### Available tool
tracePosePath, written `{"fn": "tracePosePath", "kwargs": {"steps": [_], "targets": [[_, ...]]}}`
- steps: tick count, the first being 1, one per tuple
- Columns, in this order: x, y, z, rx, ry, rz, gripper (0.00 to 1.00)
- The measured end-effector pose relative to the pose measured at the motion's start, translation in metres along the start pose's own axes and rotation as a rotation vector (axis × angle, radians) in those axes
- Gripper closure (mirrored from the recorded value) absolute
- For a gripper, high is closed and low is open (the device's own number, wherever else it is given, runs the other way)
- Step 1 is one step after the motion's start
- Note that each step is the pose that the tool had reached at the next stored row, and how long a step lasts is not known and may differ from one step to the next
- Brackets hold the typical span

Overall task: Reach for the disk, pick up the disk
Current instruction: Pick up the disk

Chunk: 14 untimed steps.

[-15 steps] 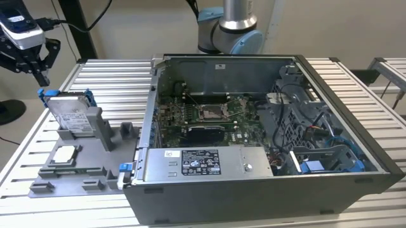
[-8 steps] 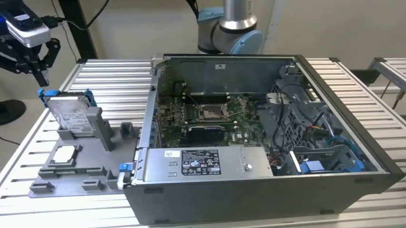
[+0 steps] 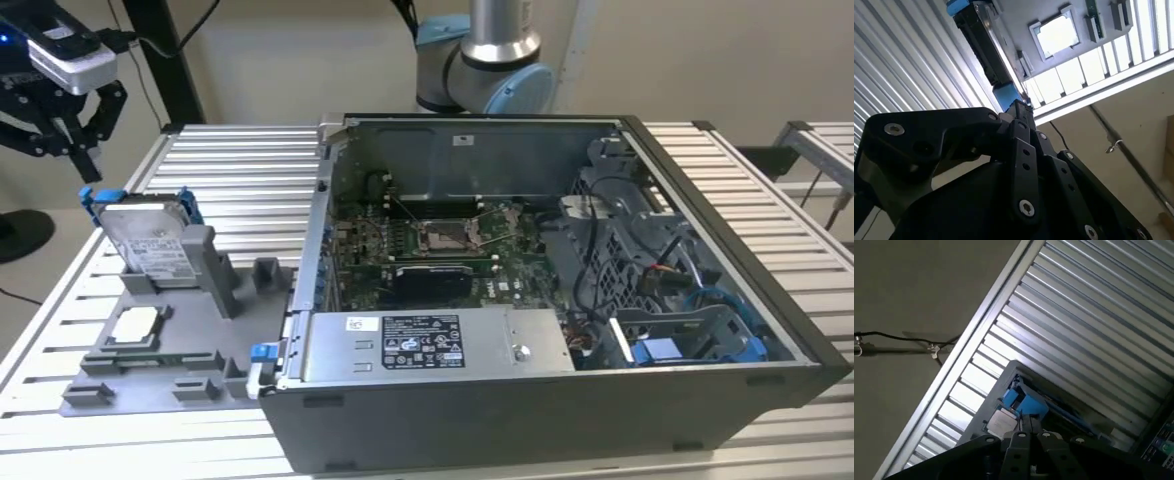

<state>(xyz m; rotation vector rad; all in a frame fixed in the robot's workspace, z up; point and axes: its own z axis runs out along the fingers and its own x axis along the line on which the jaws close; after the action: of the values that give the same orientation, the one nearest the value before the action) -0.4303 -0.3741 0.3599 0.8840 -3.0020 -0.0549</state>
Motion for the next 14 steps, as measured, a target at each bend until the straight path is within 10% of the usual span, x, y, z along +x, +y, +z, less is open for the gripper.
{"fn": "tracePosePath", "kwargs": {"steps": [14], "targets": [[0.0001,0.0001,0.0,0.0004,0.0055,-0.144,1.0]]}}
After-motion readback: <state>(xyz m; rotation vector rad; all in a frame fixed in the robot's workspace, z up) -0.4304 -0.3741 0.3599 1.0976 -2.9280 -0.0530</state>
